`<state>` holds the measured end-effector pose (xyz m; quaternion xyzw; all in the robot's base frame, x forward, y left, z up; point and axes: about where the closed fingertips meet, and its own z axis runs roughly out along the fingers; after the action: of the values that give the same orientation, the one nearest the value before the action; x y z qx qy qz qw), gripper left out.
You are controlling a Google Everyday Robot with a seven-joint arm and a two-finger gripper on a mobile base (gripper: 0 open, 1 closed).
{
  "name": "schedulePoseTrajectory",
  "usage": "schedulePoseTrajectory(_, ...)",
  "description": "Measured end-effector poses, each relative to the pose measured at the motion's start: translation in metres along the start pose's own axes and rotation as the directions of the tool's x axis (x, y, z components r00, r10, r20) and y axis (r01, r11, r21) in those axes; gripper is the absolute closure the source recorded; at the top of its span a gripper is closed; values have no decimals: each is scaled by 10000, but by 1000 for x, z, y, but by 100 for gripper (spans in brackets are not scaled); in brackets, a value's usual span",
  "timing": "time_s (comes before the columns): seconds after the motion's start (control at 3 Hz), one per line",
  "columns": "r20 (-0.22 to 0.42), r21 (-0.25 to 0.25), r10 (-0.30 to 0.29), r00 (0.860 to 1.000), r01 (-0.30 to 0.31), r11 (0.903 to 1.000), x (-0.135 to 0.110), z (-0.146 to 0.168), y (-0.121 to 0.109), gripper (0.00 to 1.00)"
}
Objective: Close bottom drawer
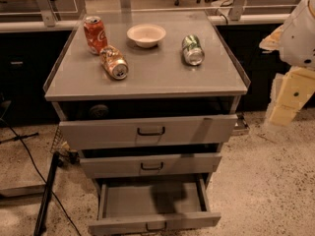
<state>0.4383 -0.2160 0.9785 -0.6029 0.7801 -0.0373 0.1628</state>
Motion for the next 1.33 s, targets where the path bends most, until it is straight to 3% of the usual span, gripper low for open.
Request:
schedulePoseTrajectory(0.33,3,1,0,10000,0,10000,0,0,0,0)
schedulePoseTrajectory(0.67,493,28,45,9988,-46,10000,-3,10,19,4)
schedulePoseTrajectory(1.0,1015,-21,277,9945,-276,9996,-2,30,39,27)
schedulePoseTrajectory(1.33,1460,28,475,9881,-484,9988,3,85,71,58)
